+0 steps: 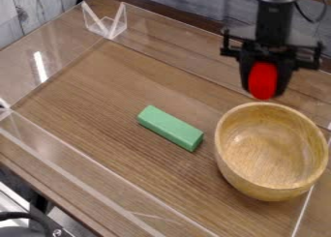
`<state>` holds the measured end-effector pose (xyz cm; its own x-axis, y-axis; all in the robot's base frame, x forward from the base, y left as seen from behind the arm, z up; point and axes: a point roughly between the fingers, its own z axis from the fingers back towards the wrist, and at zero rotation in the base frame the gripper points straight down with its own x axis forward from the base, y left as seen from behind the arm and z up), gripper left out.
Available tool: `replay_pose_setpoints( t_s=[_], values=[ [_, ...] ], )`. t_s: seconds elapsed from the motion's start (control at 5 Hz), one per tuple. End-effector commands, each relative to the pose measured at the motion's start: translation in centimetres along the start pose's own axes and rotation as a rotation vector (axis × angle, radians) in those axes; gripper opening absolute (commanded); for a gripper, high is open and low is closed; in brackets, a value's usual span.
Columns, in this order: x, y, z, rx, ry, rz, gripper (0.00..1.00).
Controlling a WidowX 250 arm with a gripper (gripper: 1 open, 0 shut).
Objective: Move the red fruit to the right
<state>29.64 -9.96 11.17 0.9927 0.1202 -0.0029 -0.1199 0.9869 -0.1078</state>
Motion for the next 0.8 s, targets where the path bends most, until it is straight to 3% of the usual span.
replay_pose_setpoints(
  t_s=[0.0,0.4,0.6],
  values=[
    [-0.8,-0.7,1.6,-0.019,-0.055,-0.011,0.00],
    [-2.6,-2.4,2.6,-0.005,-0.043,0.012,0.00],
    [-2.8,-2.9,2.0,0.001,-0.041,0.075,0.00]
  ],
)
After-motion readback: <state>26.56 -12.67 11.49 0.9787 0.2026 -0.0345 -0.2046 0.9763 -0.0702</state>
